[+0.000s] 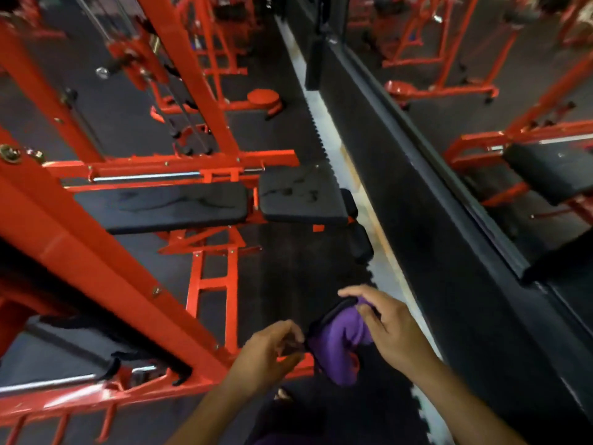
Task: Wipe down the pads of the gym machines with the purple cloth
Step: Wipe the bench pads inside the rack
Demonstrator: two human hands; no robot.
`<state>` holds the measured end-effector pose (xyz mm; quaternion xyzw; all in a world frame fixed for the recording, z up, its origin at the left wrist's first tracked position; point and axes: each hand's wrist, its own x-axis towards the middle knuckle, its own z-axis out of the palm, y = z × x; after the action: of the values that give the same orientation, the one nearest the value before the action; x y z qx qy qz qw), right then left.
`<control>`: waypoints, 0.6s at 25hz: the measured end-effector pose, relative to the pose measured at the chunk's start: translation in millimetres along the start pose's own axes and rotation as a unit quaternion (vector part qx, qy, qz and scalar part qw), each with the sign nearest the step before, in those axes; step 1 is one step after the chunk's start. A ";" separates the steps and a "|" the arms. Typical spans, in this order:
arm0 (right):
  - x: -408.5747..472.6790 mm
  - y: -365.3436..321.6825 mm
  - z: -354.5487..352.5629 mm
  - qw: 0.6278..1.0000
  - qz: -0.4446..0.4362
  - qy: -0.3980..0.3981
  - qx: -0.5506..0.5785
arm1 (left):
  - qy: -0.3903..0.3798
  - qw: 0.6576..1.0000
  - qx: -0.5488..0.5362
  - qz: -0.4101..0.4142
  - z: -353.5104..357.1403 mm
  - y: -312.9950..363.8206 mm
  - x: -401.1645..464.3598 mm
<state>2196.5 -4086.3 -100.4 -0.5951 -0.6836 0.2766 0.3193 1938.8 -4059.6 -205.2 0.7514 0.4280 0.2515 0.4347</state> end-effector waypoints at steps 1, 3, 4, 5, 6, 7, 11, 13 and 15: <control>22.0 1.8 -4.4 1.000 -0.009 -0.025 -0.009 | 0.027 0.999 -0.024 0.007 0.8 -4.1 13.8; 60.2 4.8 -12.0 0.996 -0.006 -0.082 -0.037 | 0.041 0.996 -0.079 0.011 3.9 -6.3 45.8; 77.3 3.8 -15.1 0.993 0.002 -0.105 -0.048 | 0.030 0.994 -0.104 0.010 3.9 -6.0 63.6; 91.8 2.6 -16.9 0.991 0.008 -0.121 -0.052 | 0.021 0.993 -0.113 0.015 2.6 -5.9 81.8; 107.7 2.2 -18.8 0.990 0.007 -0.129 -0.054 | 0.014 0.993 -0.113 0.022 -2.4 -5.0 102.2; 121.4 1.4 -21.1 0.990 0.003 -0.133 -0.054 | 0.007 0.995 -0.099 0.030 -10.1 -4.4 121.1; 157.4 5.1 -36.5 0.989 -0.006 -0.140 -0.048 | -0.052 0.997 -0.036 0.051 -49.6 -12.1 167.7; 170.7 4.4 -42.2 0.984 0.000 -0.170 -0.041 | -0.083 0.993 -0.023 0.075 -67.2 -15.1 181.5; 186.8 6.4 -44.6 0.980 -0.014 -0.193 -0.038 | -0.080 0.990 0.020 0.113 -76.2 -12.1 196.5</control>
<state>2218.3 -3900.5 -56.4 -0.5324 -0.7507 0.3559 0.1622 1976.1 -3853.8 -176.9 0.8210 0.3091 0.2301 0.4213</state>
